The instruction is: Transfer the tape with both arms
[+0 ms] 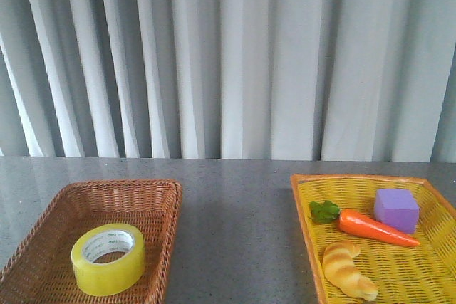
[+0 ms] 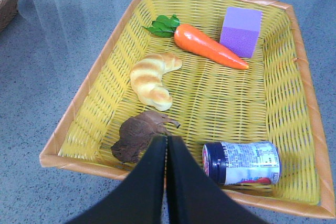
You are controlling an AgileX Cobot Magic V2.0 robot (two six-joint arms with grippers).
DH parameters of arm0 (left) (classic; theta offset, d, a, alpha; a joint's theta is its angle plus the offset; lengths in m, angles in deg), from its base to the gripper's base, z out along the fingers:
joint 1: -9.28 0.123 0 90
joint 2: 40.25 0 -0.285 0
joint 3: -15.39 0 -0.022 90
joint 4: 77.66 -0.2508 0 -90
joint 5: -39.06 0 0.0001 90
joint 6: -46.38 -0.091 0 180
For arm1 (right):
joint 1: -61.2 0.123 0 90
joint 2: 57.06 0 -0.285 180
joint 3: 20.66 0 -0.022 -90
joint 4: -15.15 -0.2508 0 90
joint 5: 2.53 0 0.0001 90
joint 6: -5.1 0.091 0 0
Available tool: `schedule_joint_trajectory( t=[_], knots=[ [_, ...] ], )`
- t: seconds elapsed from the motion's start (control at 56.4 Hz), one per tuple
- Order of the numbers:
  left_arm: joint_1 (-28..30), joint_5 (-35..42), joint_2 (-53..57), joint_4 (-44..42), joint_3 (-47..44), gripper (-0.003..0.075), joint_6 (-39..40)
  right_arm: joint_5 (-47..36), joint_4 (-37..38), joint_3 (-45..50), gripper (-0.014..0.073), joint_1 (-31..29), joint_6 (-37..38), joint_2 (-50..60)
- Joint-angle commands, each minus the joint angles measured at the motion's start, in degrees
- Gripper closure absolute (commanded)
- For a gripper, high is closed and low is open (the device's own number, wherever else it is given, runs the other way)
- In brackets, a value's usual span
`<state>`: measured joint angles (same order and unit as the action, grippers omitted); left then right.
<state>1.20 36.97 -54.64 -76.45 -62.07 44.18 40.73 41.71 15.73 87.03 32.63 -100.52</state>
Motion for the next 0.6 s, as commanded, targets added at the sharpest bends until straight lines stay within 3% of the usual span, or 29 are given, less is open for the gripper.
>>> schedule_joint_trajectory(
  t=[0.0, 0.124, 0.586],
  knots=[
    [0.12, 6.03, 3.57, 0.63, -0.87, 0.0727, 3.60, -3.23, 1.44, -1.37, 0.0601, -0.37, -0.05, -0.07],
    [0.59, 2.50, 8.64, 0.63, -0.79, 0.0727, 4.52, -3.23, 1.44, -1.37, 0.0601, -0.37, -0.05, -0.07],
    [2.31, 2.09, 8.13, 0.63, -0.69, 0.0727, 4.52, -3.20, 1.44, -1.37, 0.0601, -0.37, -0.05, -0.07]
  ],
)
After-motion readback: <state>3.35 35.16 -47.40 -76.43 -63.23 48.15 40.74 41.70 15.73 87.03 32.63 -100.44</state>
